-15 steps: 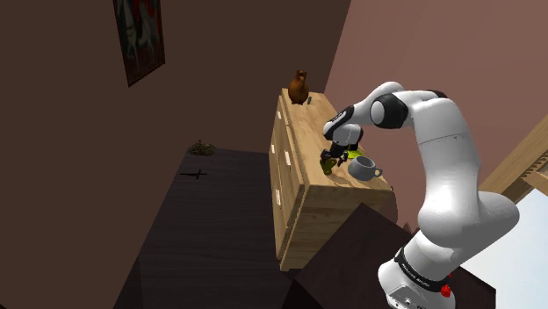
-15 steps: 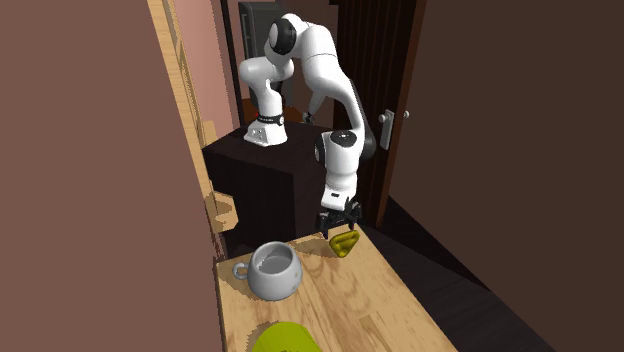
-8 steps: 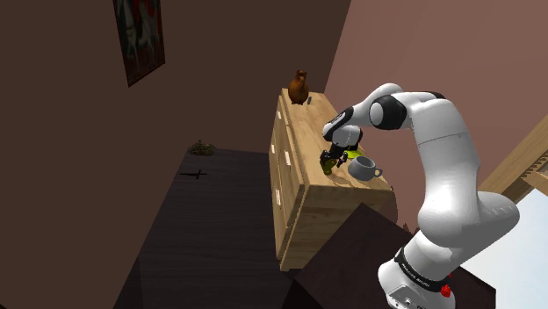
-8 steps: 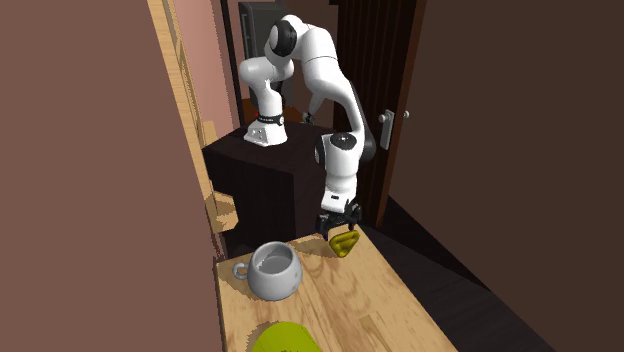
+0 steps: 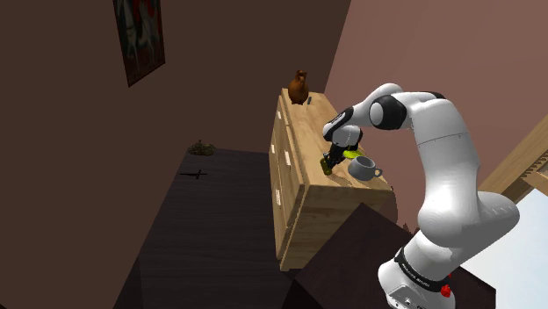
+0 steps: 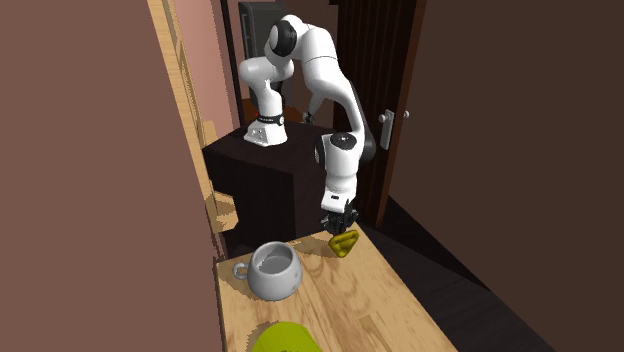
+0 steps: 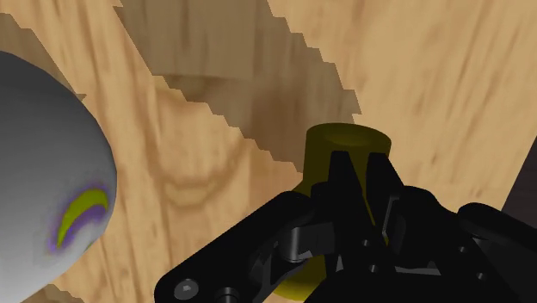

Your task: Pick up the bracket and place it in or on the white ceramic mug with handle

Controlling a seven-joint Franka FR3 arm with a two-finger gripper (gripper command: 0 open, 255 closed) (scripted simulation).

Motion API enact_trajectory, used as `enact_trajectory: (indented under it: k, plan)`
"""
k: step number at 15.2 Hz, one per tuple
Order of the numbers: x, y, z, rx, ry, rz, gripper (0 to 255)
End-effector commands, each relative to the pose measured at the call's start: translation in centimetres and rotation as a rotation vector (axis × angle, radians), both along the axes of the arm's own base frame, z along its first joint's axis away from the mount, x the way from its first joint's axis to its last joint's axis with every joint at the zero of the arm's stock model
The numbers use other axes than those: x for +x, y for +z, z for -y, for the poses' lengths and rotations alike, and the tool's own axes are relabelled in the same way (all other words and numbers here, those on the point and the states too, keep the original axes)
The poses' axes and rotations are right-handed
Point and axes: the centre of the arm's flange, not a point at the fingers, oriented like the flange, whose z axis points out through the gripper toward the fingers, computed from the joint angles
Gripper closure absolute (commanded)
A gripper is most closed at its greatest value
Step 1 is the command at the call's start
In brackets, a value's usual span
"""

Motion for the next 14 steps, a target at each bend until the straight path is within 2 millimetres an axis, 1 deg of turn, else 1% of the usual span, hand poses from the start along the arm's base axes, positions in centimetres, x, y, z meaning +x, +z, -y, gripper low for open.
enact_trajectory:
  k: [1, 3, 14]
  plan:
    - [0.0, 0.0, 0.0, 0.000, 0.000, 0.000, 255]
    - [0.0, 0.0, 0.0, 0.000, 0.000, 0.000, 255]
    - [0.0, 5.8, 0.0, 0.000, 0.000, 0.000, 255]
